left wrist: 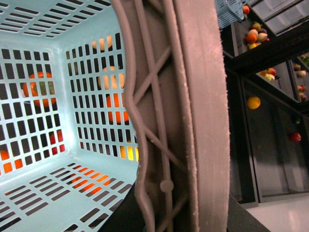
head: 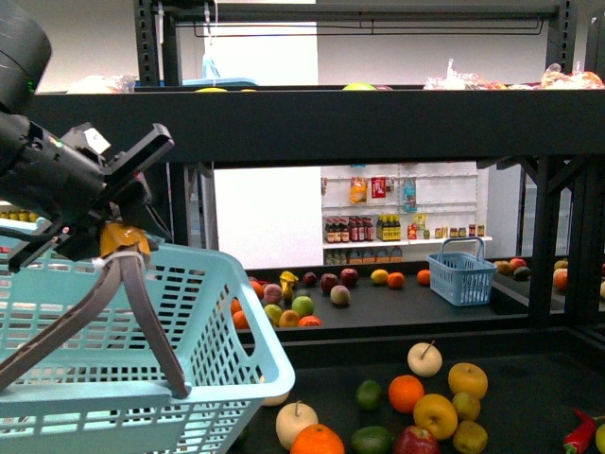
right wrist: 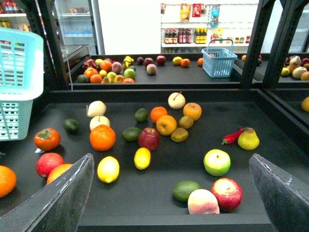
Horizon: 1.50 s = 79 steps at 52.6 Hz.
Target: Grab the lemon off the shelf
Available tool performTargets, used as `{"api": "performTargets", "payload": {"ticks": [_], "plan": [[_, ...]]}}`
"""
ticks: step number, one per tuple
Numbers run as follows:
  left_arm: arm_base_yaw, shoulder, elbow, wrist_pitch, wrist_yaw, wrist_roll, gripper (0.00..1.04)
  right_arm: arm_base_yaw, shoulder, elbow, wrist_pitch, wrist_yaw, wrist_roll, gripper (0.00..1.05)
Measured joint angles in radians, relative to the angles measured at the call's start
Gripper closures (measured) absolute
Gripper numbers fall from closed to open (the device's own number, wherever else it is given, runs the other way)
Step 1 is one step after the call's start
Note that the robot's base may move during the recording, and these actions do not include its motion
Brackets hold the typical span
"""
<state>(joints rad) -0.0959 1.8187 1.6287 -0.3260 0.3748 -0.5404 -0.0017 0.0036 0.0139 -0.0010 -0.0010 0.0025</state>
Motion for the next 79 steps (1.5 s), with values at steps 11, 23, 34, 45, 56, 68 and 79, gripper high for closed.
{"api": "performTargets", "payload": {"ticks": [11,23,34,45,56,68,79], "plan": [[-0.085,0.068,0.077,-0.01,-0.008,0.047,0.88,0.0,0.0,0.0,0.0,0.0,0.0,0.08],[-0.151,0.135,0.13,-0.011,-0.009,0.076,0.88,0.0,0.0,0.0,0.0,0.0,0.0,0.08],[-0.17,0.181,0.163,-0.007,-0.029,0.074,0.88,0.0,0.0,0.0,0.0,0.0,0.0,0.08],[-0.174,0.185,0.17,-0.007,-0.041,0.077,0.88,0.0,0.0,0.0,0.0,0.0,0.0,0.08],[-0.187,0.185,0.17,-0.001,-0.047,0.081,0.88,0.0,0.0,0.0,0.0,0.0,0.0,0.08],[-0.191,0.185,0.169,0.0,-0.044,0.088,0.88,0.034,0.323,0.115,-0.212,0.14,0.246,0.08],[-0.191,0.185,0.169,0.0,-0.047,0.089,0.88,-0.061,0.842,0.336,0.074,-0.046,0.256,0.08]]}}
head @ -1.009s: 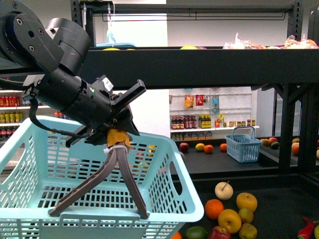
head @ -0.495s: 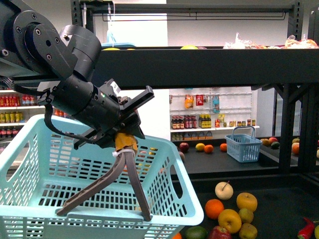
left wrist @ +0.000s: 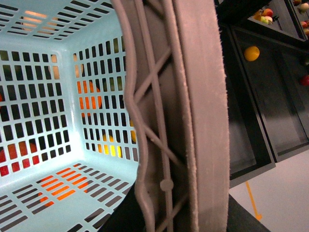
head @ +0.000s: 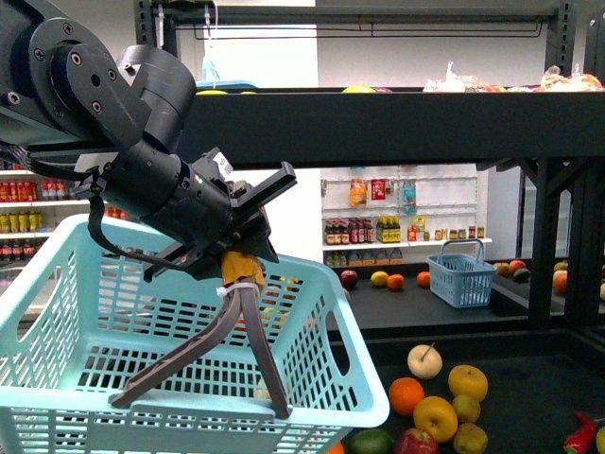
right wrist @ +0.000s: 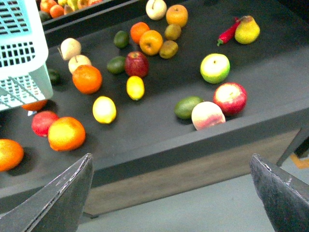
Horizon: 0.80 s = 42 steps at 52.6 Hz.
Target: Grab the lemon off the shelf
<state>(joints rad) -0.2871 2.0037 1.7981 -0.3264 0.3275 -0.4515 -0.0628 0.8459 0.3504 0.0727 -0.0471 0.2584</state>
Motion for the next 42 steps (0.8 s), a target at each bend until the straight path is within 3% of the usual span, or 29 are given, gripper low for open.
{"api": "performTargets", "payload": {"ticks": [9,15,42], "plan": [[0.0,0.0,0.0,0.0,-0.002,0.001,0.88,0.008,0.387,0.247,0.032,-0.072,-0.051,0.08],[0.0,0.0,0.0,0.0,-0.002,0.001,0.88,0.048,0.756,0.525,-0.011,-0.148,-0.111,0.08],[0.0,0.0,0.0,0.0,-0.002,0.003,0.88,0.124,1.532,1.197,-0.135,-0.075,-0.153,0.08]]}}
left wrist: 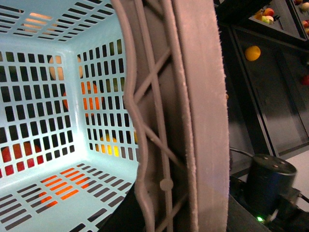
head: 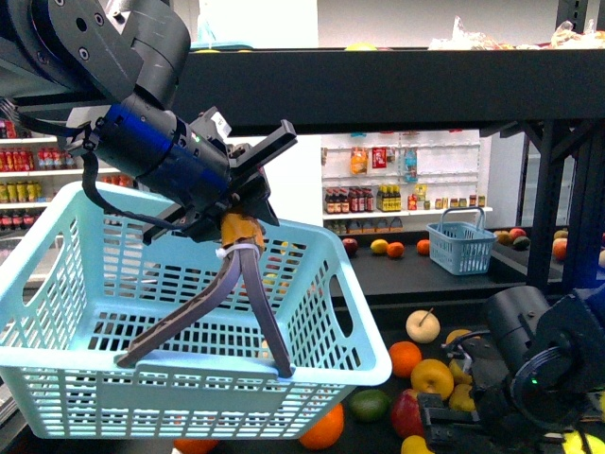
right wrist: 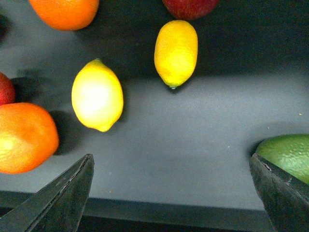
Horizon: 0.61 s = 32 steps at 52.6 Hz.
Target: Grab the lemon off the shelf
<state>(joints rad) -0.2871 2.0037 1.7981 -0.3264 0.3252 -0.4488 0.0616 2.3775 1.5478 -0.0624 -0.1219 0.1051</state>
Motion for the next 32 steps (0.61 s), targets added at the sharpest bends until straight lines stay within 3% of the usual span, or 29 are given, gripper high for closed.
{"api": "performTargets", "payload": {"ticks": [18,32], "plan": [[0.0,0.0,0.0,0.0,-0.001,0.0,0.88,0.011,0.282,0.353,-0.1,0.099,-0.011,0.08],[0.0,0.0,0.0,0.0,0.0,0.0,0.88,0.004,0.487,0.645,-0.221,0.121,-0.021,0.08]]}}
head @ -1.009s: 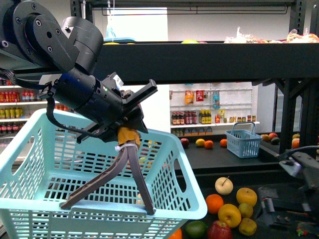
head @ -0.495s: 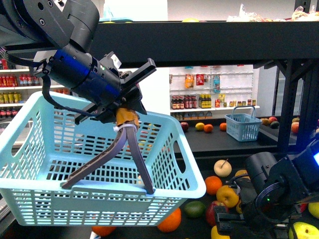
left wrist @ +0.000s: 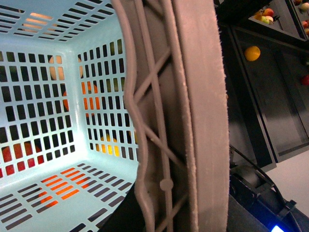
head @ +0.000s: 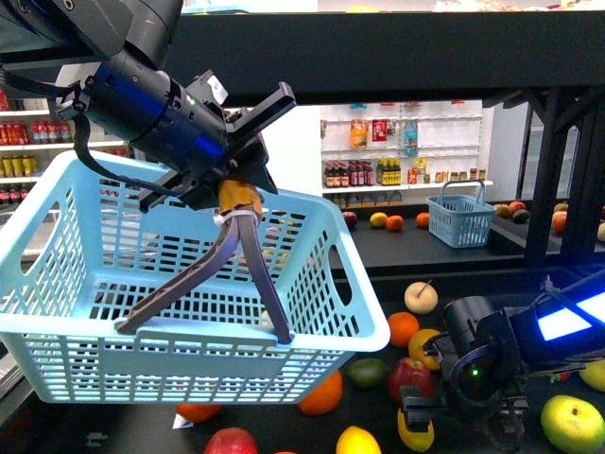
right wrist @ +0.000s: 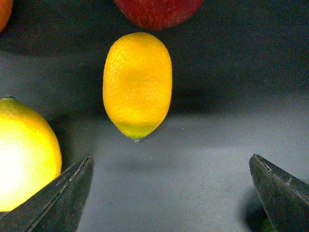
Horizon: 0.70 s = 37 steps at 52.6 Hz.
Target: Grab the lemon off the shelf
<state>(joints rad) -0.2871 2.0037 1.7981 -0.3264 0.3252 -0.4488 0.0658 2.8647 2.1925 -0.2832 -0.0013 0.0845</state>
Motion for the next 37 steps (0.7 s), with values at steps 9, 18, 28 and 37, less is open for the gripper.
{"api": "performTargets", "payload": {"ticks": [9,18,28,37], "plan": [[0.0,0.0,0.0,0.0,0.0,0.0,0.88,0.003,0.106,0.175,-0.078,0.002,0.0,0.08],[0.0,0.0,0.0,0.0,0.0,0.0,0.88,0.008,0.246,0.423,-0.204,0.005,0.0,0.08],[0.0,0.0,0.0,0.0,0.0,0.0,0.88,0.021,0.341,0.58,-0.285,0.006,0.0,0.08],[0.0,0.0,0.0,0.0,0.0,0.0,0.88,0.034,0.383,0.667,-0.304,0.013,0.0,0.08]]}}
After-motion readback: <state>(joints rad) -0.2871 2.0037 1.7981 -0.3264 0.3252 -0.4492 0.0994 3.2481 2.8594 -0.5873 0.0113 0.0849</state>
